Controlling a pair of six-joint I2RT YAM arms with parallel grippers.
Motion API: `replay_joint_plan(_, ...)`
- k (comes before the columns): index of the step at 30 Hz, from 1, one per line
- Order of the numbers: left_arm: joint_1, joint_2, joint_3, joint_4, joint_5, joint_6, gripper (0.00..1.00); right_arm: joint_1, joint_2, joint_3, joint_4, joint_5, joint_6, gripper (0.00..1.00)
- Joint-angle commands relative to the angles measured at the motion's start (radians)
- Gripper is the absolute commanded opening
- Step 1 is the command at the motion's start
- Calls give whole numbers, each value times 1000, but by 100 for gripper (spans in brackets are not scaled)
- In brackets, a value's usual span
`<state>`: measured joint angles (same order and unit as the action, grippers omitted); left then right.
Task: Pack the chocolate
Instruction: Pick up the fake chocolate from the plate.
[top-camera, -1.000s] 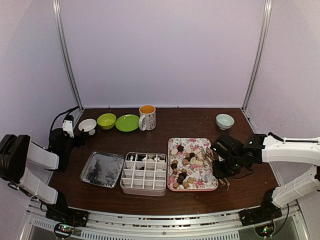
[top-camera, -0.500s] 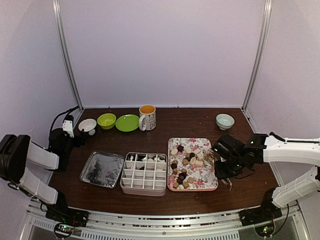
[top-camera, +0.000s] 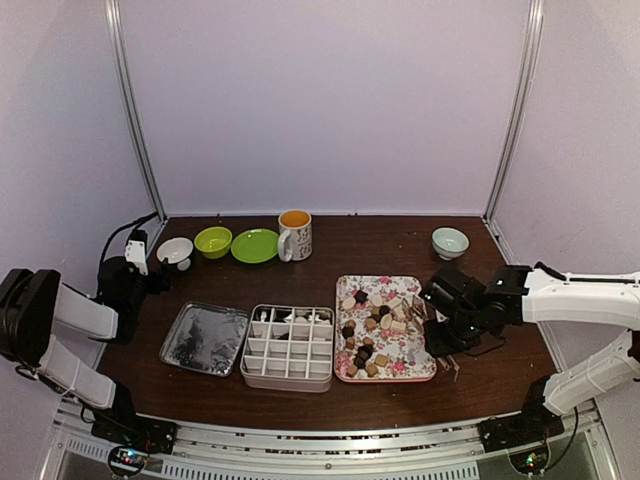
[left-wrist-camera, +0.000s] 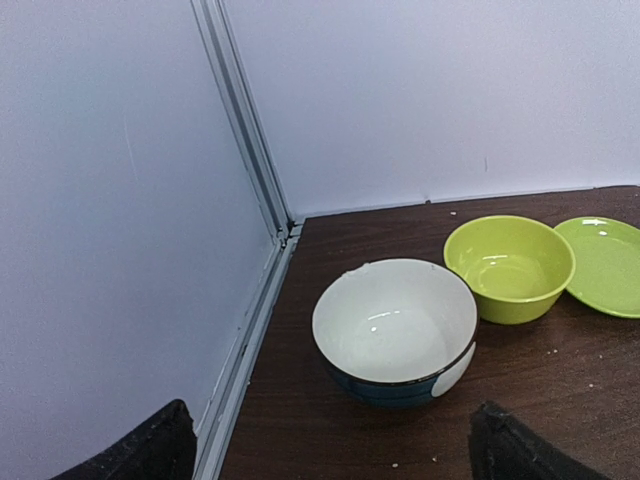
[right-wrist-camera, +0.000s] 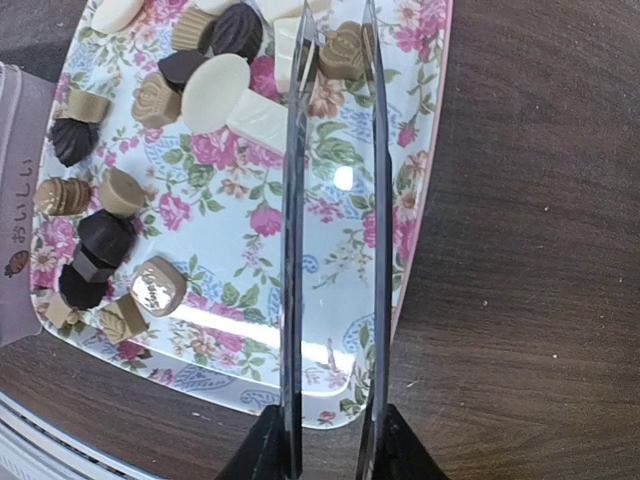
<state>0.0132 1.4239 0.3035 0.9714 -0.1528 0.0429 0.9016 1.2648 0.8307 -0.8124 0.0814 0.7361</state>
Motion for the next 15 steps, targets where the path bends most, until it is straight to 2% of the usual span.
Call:
replay_joint_plan(1, 7, 1, 22, 53, -2, -6, 98, 11, -19, 64, 35, -15, -25, 30)
replay_joint_plan(8, 7, 1, 22, 52, -2, -6, 98, 10, -21, 122, -70, 89, -47, 31)
replay_joint_plan(15, 7, 1, 22, 52, -2, -6, 98, 7, 18, 122, -63, 93, -54, 32)
